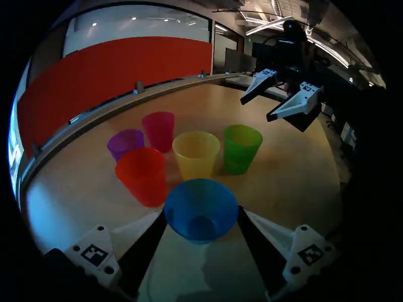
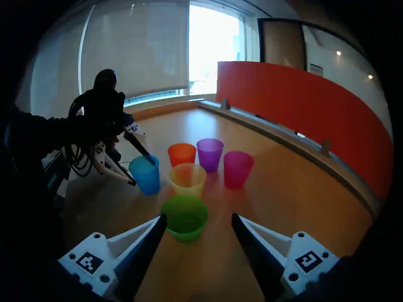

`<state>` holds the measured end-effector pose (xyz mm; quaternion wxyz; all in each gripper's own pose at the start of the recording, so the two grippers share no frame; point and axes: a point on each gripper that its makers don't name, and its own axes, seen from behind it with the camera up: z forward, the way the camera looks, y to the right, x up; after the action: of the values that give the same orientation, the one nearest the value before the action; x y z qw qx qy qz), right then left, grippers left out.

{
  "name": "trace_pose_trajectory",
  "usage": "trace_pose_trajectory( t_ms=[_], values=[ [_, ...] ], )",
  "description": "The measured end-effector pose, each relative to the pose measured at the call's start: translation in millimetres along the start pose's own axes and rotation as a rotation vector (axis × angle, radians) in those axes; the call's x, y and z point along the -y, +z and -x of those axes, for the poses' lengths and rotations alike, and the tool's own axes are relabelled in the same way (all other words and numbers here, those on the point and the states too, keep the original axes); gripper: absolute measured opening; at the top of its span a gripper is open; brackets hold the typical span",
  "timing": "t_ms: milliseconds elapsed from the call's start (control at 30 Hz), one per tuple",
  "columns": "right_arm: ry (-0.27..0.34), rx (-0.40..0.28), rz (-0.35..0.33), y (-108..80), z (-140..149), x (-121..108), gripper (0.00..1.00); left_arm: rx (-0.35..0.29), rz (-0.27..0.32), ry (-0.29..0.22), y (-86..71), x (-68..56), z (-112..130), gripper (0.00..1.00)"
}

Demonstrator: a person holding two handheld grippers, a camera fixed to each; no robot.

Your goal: Pour water

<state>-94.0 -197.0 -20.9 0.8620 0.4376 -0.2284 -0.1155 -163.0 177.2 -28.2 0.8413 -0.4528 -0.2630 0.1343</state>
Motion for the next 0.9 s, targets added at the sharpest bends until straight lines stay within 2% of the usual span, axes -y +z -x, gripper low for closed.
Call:
trace_pose_trajectory(
  t_ms=[167, 233, 367, 667, 900],
  values=[
    [-0.001, -0.001, 0.0, -0.3, 2, -1, 0.99, 0.003, -0.008, 0.004, 2.5, 1.3, 1, 0.96],
    [-0.001, -0.001, -0.001, -0.3, 2, -1, 0.99, 0.002, -0.013, 0.007, 3.0, 2.2, 0, 0.9],
    [-0.003, 0.001, -0.001, 0.1, 3, -1, 0.99, 0.0, -0.016, 0.007, 3.7, 2.5, -1, 0.87],
    [-0.006, 0.012, -0.01, 2.2, 8, 1, 0.99, -0.013, -0.033, 0.006, 0.3, 7.4, -5, 0.87],
    [-0.01, 0.022, -0.025, 8.4, 13, 7, 0.99, -0.034, -0.042, -0.011, -9.3, 11.5, -11, 0.87]
  ],
)
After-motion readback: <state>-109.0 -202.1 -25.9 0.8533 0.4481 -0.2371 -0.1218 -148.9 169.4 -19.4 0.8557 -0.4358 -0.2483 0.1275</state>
